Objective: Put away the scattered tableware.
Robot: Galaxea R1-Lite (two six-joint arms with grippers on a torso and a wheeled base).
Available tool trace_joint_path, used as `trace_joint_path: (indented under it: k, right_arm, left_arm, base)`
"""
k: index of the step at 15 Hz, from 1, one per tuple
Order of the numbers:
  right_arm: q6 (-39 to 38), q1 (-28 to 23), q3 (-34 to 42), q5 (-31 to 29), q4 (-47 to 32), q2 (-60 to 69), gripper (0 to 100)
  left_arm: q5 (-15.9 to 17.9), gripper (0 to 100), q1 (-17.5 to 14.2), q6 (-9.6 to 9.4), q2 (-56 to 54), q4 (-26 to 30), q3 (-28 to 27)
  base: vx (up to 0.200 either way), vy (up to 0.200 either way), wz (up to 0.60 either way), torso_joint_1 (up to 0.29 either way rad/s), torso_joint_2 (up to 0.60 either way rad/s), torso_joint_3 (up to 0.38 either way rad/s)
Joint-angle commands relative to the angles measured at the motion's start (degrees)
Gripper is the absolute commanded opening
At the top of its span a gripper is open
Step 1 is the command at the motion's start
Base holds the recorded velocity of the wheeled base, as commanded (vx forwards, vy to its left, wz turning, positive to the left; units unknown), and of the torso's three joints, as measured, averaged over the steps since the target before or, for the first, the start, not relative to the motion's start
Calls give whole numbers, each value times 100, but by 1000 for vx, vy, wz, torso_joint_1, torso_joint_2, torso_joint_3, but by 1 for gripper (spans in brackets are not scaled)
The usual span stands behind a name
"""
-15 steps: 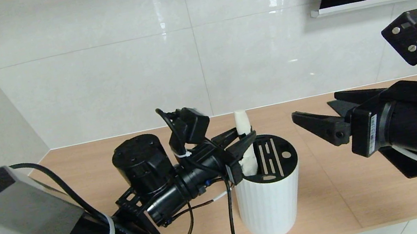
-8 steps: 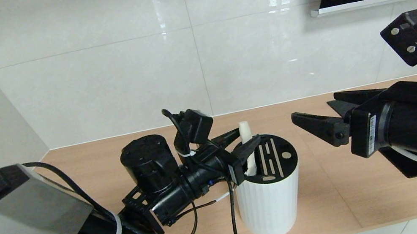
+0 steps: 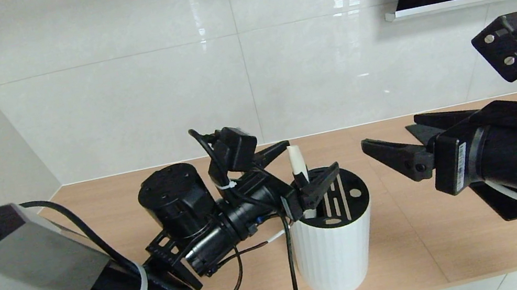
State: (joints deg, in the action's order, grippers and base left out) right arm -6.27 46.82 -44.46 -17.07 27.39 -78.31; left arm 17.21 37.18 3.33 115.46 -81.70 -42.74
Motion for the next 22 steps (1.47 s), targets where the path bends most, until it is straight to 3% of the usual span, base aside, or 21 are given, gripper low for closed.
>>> trace_joint_path:
  k: [1, 3, 6, 7, 10, 12, 13, 15, 17, 18, 19, 20, 21, 22]
  right_arm:
    - [-6, 2, -1, -16, 12, 0, 100]
    - [-6, -7, -10, -34, 38, 62, 100]
    - [-15, -587, 104, -34, 38, 299, 100]
    - [-33, -824, 166, -25, 29, 545, 100]
    - [-77, -859, 1493, -25, 29, 2030, 100]
    - [-305, -1079, 2099, -25, 29, 2804, 100]
    - [-481, -1597, 2301, -25, 3, 3314, 100]
    - [-534, -2424, 2679, 10, 3, 3867, 100]
    - [-437, -2749, 2855, 37, -173, 4702, 100]
    - [-437, -2749, 2855, 37, -173, 4702, 100]
    - [-59, -2925, 2820, 28, -885, 5599, 100]
    - [319, -3039, 2811, 28, -1228, 5986, 100]
    - [372, -3065, 2811, 28, -1263, 6038, 100]
    - [1013, -3373, 2820, 28, -1535, 6645, 100]
  left_arm:
    - [-95, 100, 0, 36, -278, -162, -15]
    - [-210, 100, 0, 54, -876, -259, -59]
    - [-447, 100, -9, 115, -1781, -259, -24]
    - [-631, 100, -185, 133, -2273, -259, 143]
    - [-658, 100, -1196, 502, -3671, -223, 1593]
    - [-640, 100, -1486, 757, -4418, -162, 2411]
    - [-640, 100, -1512, 959, -5042, -21, 2938]
    - [-667, 100, -1538, 1047, -6026, 348, 3492]
    - [-667, 100, -1846, 1082, -7204, 1200, 3650]
    - [-667, 100, -1846, 1082, -7204, 1200, 3650]
    - [-631, 100, -2171, 1153, -8724, 2818, 3562]
    - [-588, 100, -2321, 1161, -9489, 3740, 3413]
    - [-570, 100, -2338, 1161, -9595, 3881, 3386]
    - [-482, 100, -2646, 1240, -10667, 5270, 3079]
  base:
    - [0, 0, 0, 0, 0, 0]
    - [0, 0, 0, 0, 0, 0]
    - [0, 0, 0, 0, 0, 0]
    - [0, 0, 0, 0, 0, 0]
    - [0, 0, 0, 0, 0, 0]
    - [0, 0, 0, 0, 0, 0]
    - [0, 0, 0, 0, 0, 0]
    - [0, 0, 0, 0, 0, 0]
    - [0, 0, 0, 0, 0, 0]
    - [0, 0, 0, 0, 0, 0]
    - [0, 0, 0, 0, 0, 0]
    - [0, 0, 0, 0, 0, 0]
    - [0, 0, 0, 0, 0, 0]
    - [0, 0, 0, 0, 0, 0]
